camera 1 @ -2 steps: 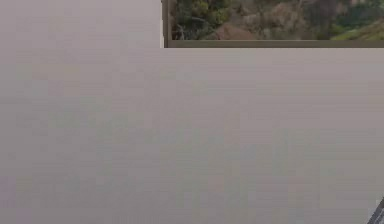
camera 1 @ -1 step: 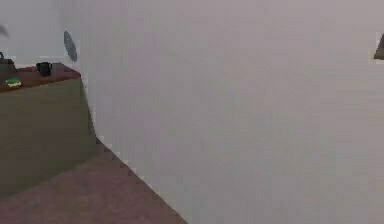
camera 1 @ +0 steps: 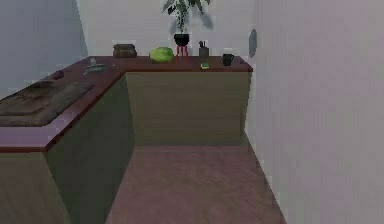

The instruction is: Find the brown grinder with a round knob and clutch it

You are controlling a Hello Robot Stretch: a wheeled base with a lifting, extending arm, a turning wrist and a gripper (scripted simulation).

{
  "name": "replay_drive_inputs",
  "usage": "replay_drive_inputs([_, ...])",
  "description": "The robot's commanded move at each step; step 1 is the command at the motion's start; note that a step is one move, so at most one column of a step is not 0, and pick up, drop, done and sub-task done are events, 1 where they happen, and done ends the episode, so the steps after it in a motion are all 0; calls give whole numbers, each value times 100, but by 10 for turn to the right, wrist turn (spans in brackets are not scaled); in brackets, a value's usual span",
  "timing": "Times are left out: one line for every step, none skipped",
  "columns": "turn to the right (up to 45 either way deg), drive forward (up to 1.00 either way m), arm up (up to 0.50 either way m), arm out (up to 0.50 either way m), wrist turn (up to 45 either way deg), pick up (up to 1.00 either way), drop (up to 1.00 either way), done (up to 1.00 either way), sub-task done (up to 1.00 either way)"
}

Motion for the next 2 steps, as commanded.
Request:
replay_drive_inputs([0,100,0,0,0,0,0,0,0])
replay_drive_inputs([0,50,0,0,0,0,0,0,0])
